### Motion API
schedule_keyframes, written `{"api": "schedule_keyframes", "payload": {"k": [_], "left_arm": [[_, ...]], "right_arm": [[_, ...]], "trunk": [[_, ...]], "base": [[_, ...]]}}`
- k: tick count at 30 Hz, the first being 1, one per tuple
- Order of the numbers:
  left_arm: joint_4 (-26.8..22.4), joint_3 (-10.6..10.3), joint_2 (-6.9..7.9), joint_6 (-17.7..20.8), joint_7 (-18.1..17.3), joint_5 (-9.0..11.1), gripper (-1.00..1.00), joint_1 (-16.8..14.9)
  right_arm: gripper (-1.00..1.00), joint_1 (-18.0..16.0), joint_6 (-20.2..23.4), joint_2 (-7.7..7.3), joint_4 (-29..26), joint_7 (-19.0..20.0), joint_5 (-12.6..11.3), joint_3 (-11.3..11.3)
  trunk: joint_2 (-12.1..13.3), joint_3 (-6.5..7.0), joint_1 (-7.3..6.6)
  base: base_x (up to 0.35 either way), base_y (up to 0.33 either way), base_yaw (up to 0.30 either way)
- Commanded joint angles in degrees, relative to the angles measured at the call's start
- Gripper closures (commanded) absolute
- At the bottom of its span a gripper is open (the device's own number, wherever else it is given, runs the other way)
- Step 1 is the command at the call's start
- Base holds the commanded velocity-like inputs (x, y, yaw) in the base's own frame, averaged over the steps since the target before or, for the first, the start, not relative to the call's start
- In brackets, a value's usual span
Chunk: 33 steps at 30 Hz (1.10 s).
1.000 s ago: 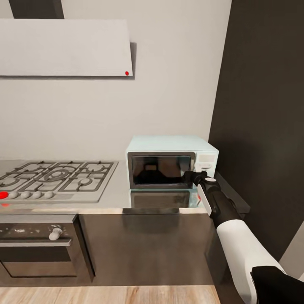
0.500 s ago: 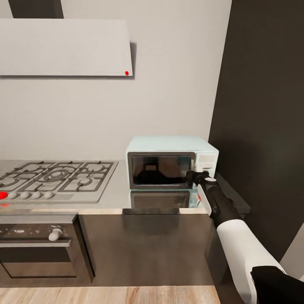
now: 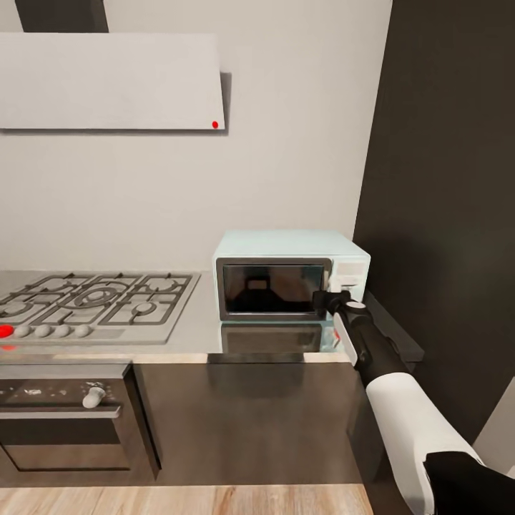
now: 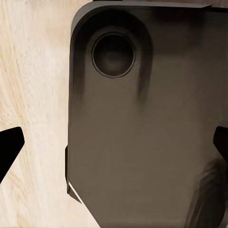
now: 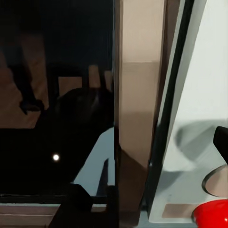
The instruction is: In the kitchen, take the popcorn bag from the countertop, put it into the microwave, and heat it until the popcorn is cooked so the cooked popcorn ends up inside the bag.
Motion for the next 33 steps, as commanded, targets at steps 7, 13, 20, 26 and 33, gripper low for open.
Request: {"api": "schedule_keyframes", "payload": {"k": [7,13,20,26,33], "left_arm": [[0.00,-0.03,0.00,-0.03,0.06,0.52,-1.00,-0.03],[0.01,-0.03,0.00,0.00,0.08,0.52,-1.00,-0.03],[0.01,-0.03,-0.05,0.00,0.08,0.52,-1.00,-0.03],[0.01,-0.03,-0.07,0.00,0.08,0.52,-1.00,-0.03],[0.01,-0.02,-0.09,0.00,0.34,0.52,-1.00,-0.03]], "right_arm": [[1.00,-1.23,0.52,1.80,-0.12,-7.05,-0.92,0.34],[1.00,-1.23,0.88,2.97,-0.12,-8.23,-1.04,0.34],[1.00,-1.23,1.02,3.09,-0.12,-8.26,-1.15,0.34],[1.00,-1.23,1.03,3.10,-0.12,-8.26,-1.07,0.34],[1.00,-1.23,1.03,3.10,-0.12,-8.26,-1.15,0.34]], "trunk": [[0.00,-0.05,0.89],[0.00,-0.05,0.89],[0.00,-0.05,0.89],[0.00,-0.05,0.89],[0.00,-0.05,0.89]], "base": [[0.000,0.000,0.000],[0.000,0.000,0.000],[0.000,0.000,0.000],[0.000,0.000,0.000],[0.000,0.000,0.000]]}}
